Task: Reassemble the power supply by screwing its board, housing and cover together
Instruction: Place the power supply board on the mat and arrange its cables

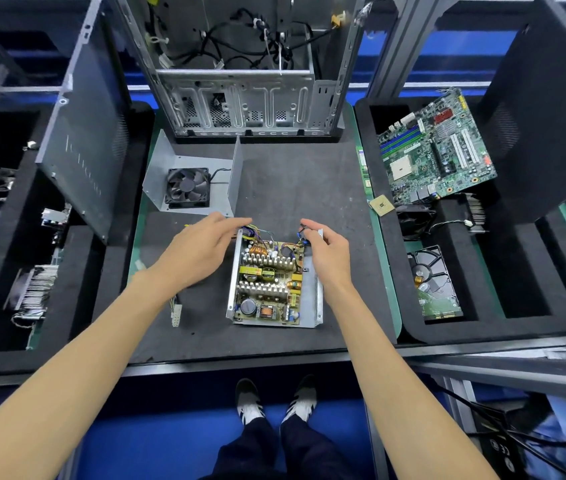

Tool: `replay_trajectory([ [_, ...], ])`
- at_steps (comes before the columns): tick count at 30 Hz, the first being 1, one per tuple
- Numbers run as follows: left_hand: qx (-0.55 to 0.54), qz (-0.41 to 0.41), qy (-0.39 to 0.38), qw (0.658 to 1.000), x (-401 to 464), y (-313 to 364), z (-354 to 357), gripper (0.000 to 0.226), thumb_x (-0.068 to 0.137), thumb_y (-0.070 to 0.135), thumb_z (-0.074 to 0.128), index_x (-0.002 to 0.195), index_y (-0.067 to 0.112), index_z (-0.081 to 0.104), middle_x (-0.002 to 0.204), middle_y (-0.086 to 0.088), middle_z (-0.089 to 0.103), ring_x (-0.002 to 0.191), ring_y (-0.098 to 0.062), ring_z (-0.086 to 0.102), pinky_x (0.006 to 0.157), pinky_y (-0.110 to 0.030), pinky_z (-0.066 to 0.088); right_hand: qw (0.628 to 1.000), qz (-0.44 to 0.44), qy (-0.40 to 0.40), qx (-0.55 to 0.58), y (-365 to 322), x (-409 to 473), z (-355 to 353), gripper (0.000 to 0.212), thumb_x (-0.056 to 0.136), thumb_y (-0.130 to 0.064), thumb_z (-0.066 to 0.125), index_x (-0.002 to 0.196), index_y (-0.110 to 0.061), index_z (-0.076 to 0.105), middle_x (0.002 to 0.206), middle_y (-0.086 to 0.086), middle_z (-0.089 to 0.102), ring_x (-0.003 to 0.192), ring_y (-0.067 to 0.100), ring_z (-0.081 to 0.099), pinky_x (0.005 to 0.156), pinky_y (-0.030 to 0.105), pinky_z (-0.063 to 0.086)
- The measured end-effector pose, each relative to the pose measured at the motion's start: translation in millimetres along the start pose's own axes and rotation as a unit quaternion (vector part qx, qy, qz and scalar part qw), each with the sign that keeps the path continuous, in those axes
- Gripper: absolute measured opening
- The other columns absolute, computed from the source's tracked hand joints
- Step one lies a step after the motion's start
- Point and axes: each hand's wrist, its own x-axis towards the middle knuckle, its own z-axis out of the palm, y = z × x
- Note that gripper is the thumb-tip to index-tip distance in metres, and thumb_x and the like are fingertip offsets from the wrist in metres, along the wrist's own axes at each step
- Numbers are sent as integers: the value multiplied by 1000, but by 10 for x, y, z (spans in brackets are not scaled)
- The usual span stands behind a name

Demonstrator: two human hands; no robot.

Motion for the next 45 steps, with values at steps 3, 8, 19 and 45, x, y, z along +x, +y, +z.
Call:
replay_trajectory([
  [3,-50,-39,58,996,49,0,71,47,105,10,36,135,36,60,109,5,66,96,-18,60,86,-46,51,1000,-2,0,-1,3,0,0,25,100,-14,58,119,-20,75,99,-12,70,76,-19,61,53,3,43],
  [8,-125,-117,71,983,53,-77,78,28,101,12,49,111,27,70,96,2,75,94,-18,68,90,-44,54,1000,-7,2,-2,13,10,-1,25,100,-13,58,119,-19,75,94,-13,69,69,-21,59,53,3,44],
  [19,72,124,84,986,-108,456,-198,48,89,53,63,124,20,62,120,2,62,115,-20,55,96,-38,43,999,-16,-7,48,-2,-97,-34,22,100,-25,63,121,-23,67,115,-6,69,109,3,61,84,14,46],
  [45,313,143,-64,937,-23,545,304,64,73,55,70,128,23,63,113,4,67,111,-18,57,102,-36,32,994,-45,18,97,141,-206,-91,19,96,-18,70,114,-13,66,115,6,70,110,15,66,89,20,52],
])
